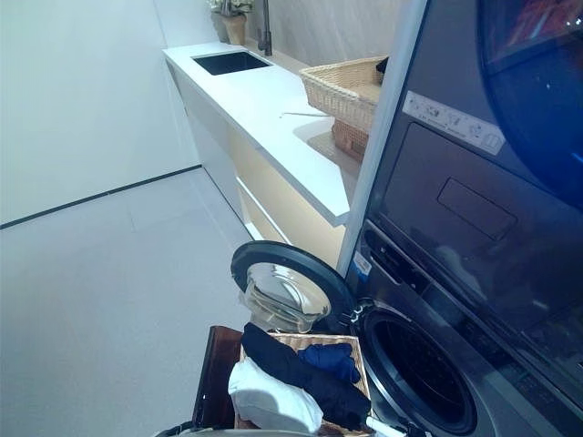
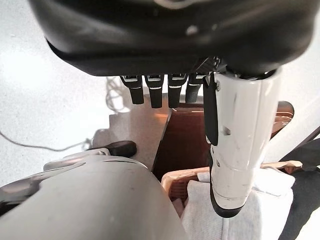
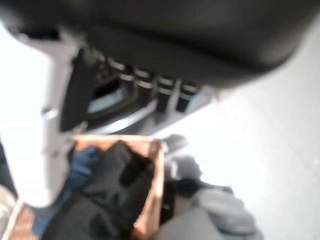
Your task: Pick up the clothes and place them into the washing machine
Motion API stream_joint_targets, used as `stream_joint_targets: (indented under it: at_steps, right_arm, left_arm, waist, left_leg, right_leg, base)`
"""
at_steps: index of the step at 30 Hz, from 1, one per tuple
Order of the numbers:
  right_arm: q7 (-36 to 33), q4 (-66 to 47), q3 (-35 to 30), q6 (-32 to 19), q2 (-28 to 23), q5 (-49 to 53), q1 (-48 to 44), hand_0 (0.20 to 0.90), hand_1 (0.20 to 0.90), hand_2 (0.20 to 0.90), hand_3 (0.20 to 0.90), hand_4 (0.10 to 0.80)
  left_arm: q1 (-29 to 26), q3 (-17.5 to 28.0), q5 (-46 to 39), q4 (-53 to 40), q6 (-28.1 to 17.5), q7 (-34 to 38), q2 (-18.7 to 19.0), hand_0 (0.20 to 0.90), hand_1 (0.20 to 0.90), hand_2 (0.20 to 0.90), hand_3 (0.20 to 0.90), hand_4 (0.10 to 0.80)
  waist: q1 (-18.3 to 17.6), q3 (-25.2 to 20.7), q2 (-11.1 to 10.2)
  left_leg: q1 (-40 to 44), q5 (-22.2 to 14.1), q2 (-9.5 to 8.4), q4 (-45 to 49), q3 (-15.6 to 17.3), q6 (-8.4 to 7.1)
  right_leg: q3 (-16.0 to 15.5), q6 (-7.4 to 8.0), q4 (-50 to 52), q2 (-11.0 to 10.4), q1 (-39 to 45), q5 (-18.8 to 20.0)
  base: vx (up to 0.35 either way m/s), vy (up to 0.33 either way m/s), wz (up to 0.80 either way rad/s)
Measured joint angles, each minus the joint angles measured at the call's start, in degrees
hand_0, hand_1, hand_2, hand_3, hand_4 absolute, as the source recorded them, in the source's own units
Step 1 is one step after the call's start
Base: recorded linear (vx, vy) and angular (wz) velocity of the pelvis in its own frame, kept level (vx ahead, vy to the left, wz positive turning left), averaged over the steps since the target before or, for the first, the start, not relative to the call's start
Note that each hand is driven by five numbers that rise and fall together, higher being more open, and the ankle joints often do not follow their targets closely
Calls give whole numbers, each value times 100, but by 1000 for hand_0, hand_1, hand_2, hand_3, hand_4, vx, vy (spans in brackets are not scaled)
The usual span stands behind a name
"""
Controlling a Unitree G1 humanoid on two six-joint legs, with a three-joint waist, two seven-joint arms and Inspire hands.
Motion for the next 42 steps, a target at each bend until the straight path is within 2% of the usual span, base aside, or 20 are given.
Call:
stream_joint_targets:
  at_steps: [5,7,9,12,14,15,19,22,25,32,42]
  right_arm:
    - [-16,-67,24,5,-17,-5,-24,900,900,900,900,800]
    - [-66,-220,191,-5,-79,-104,-43,900,900,900,900,800]
    - [-162,-247,366,7,-127,-315,-169,900,900,900,900,800]
    - [-265,-642,704,-7,-262,-648,-397,900,900,900,900,800]
    - [-290,-898,871,-21,-344,-767,-658,900,900,900,900,800]
    - [-288,-896,920,-19,-338,-806,-828,900,900,900,900,800]
    - [-413,-990,1134,-10,-344,-922,-1068,900,900,900,900,800]
    - [-524,-1308,1463,-5,-362,-1140,-1279,900,900,900,900,800]
    - [-681,-1561,2098,4,-445,-1819,-1416,900,900,900,900,800]
    - [-880,-1669,2959,72,-357,-3011,-2184,900,900,900,900,800]
    - [-918,-2052,3685,252,-116,-4129,-2512,900,900,900,900,800]
  left_arm:
    - [-77,-30,-8,-23,-3,12,2,900,900,900,900,800]
    - [-251,-52,-4,-67,-17,17,-7,900,900,900,900,800]
    - [-259,-53,-1,-138,-36,27,-7,900,900,900,900,800]
    - [-270,-73,-1,-164,-66,56,10,900,900,900,900,800]
    - [-426,-86,-9,-190,-134,111,18,900,900,900,900,800]
    - [-507,-82,-13,-220,-142,157,48,900,900,900,900,800]
    - [-568,-84,-131,-276,-223,217,56,900,900,900,900,800]
    - [-602,-86,-322,-397,-244,283,61,900,900,900,900,800]
    - [-618,-227,-405,-508,-268,355,51,900,900,900,900,800]
    - [-1019,-560,-419,-640,-382,521,47,900,900,900,900,800]
    - [-1306,-712,-494,-815,-443,731,29,900,900,900,900,800]
  waist:
    - [-18,9,13]
    - [-38,23,17]
    - [-9,34,15]
    - [-23,160,-42]
    - [-26,301,-20]
    - [-16,418,-50]
    - [133,514,-92]
    - [224,624,-95]
    - [285,686,-96]
    - [317,912,-68]
    - [435,1113,-59]
  left_leg:
    - [-185,-33,2,140,-106,-35]
    - [-394,-64,-14,256,-77,-82]
    - [-409,-65,-59,258,-50,-78]
    - [-481,-98,-127,348,-30,-9]
    - [-723,-46,-176,507,-50,87]
    - [-837,-47,-174,568,-43,87]
    - [-1057,-25,-150,535,-38,31]
    - [-1343,119,-140,481,-67,70]
    - [-1445,126,-124,492,-115,66]
    - [-1761,145,-160,510,-180,74]
    - [-1830,178,-178,480,-178,68]
  right_leg:
    - [-201,-43,17,-27,30,-31]
    - [-390,-45,32,-71,-91,-31]
    - [-395,-26,145,-99,-157,-49]
    - [-371,15,738,-254,-432,-337]
    - [-366,40,896,-334,-687,-344]
    - [-380,52,903,-342,-760,-328]
    - [-376,33,713,-303,-967,-226]
    - [-365,21,622,-260,-1230,-64]
    - [-397,15,496,-235,-1240,-13]
    - [-440,39,412,-261,-1478,65]
    - [-430,43,297,-269,-1518,117]
  base:
    - [-43,-1,37]
    - [-4,61,3]
    - [-59,66,3]
    - [-142,15,-1]
    - [-68,-62,-3]
    - [10,-57,-1]
    - [-65,-78,-6]
    - [-65,-37,4]
    - [-49,-2,9]
    - [-55,41,1]
    - [-20,40,0]
